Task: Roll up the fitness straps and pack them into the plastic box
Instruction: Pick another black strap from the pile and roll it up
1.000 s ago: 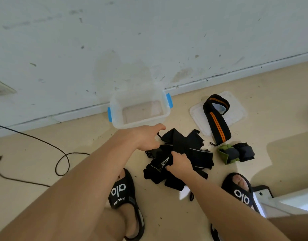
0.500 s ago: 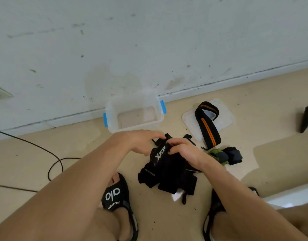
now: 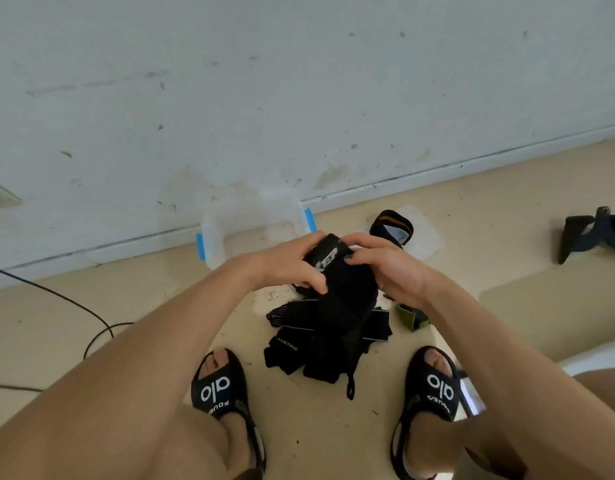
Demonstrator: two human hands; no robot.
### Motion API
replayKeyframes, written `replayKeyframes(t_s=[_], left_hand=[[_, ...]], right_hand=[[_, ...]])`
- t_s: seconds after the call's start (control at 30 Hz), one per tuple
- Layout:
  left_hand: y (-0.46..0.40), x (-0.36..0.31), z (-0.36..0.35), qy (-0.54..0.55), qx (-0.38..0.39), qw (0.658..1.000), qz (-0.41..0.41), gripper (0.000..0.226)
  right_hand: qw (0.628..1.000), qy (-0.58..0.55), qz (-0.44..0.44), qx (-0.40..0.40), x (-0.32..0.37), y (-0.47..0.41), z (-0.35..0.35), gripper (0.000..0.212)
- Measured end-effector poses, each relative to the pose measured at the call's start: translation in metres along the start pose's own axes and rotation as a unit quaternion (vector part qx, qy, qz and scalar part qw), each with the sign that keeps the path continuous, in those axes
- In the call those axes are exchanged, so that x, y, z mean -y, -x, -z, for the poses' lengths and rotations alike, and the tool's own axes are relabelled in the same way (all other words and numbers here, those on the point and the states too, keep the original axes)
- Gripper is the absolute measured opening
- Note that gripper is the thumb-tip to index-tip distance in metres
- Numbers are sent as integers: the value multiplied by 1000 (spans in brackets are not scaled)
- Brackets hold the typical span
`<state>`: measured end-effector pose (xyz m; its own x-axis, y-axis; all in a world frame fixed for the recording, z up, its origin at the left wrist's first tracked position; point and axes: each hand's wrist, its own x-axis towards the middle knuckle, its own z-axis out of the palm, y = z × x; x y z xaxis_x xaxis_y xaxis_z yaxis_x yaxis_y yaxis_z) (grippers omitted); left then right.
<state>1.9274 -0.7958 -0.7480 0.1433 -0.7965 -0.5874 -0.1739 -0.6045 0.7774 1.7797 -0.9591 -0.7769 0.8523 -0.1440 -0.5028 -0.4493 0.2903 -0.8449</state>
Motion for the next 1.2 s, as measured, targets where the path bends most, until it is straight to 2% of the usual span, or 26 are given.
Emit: replayKeyframes(t_s=[0.1,0.23,0.33,0.47,0.53,0.63,0.7,0.77,0.87,0.93,1.03,1.13,1.2], left_hand=[[0,-1,2,12,-49,999,-8,39],[1,-2,9,39,-140,989,-7,35],[-1,-3,18,53,-229,972,-16,37],[-1,6,29,48,-307,950,-10,40],[0,11,32,-18,-302,953,-6,39],[1,18,27,-111,-226,968,-5,39],[0,16,25,-116,-192,974,-9,38],[-2,12,26,-101,-186,977,-17,33],[-8,9,26,-122,-174,977,2,16],[-13,11,29,-171,-198,964,40,9],[-19,13,35,-225,-275,930,92,29],[-21,14,38,-231,-292,922,107,41],[-20,15,42,-271,-300,907,117,57]], right_hand=[[999,51,-15,11,-2,2,0,24],[982,172,-48,55,-12,7,1,44],[962,247,-91,68,-31,8,3,40],[947,289,-134,36,-54,8,12,27],[956,256,-143,-28,-53,7,23,18],[962,178,-119,-167,-35,1,41,18],[954,160,-102,-234,-18,-6,53,19],[944,177,-95,-263,-6,-11,63,19],[939,217,-101,-248,7,-17,71,18],[932,251,-110,-239,11,-22,76,23],[934,253,-130,-215,13,-29,83,29],[938,250,-179,-159,10,-29,95,6],[928,274,-203,-152,1,-24,112,7]])
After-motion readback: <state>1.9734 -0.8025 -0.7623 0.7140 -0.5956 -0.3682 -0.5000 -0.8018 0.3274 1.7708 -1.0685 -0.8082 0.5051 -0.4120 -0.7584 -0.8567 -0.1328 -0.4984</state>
